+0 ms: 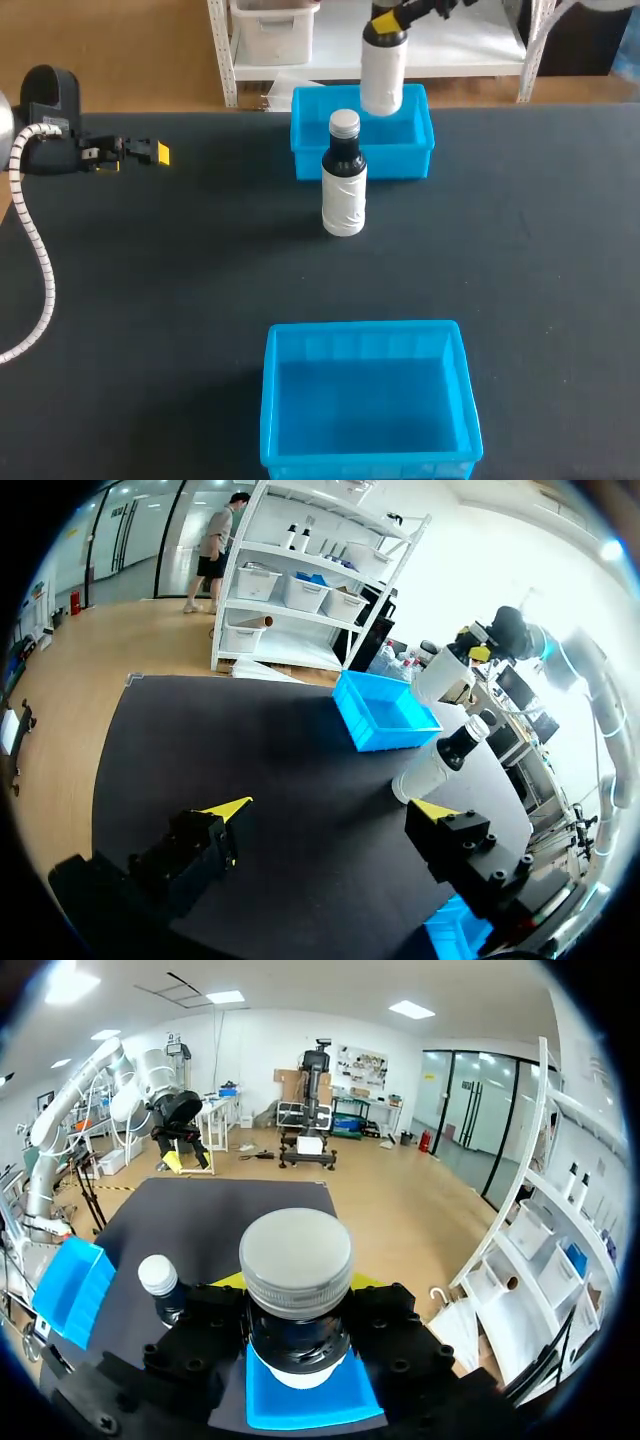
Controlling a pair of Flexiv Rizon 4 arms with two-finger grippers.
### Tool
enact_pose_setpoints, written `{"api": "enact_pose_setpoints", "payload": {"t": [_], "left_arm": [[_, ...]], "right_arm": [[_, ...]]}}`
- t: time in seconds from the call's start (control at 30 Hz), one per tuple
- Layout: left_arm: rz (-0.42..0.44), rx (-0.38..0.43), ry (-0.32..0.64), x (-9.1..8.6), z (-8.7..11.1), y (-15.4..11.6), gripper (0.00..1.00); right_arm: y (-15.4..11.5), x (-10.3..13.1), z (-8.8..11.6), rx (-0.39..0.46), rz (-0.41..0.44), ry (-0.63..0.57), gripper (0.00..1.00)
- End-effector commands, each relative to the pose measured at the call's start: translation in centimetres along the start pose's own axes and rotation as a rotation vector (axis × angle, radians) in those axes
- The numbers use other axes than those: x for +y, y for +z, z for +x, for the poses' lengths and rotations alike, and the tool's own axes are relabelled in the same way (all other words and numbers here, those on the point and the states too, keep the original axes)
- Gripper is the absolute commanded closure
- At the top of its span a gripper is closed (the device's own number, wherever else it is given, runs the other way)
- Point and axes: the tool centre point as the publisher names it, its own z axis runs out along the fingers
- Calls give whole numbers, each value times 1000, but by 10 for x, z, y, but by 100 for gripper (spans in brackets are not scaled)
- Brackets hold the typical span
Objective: Pick up the bottle, and place it in the far bin if it is heavy, or in the near bin if it is light.
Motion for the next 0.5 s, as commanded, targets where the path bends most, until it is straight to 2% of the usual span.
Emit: {"api": "enact_pose_setpoints", "payload": {"t": [0.03, 0.5], "left_arm": [[0, 0, 0, 0, 0, 0, 0], [0, 0, 0, 0, 0, 0, 0]], "right_arm": [[17, -15, -4, -2, -119, 4, 100], [61, -18, -4, 1, -169, 23, 100]]}}
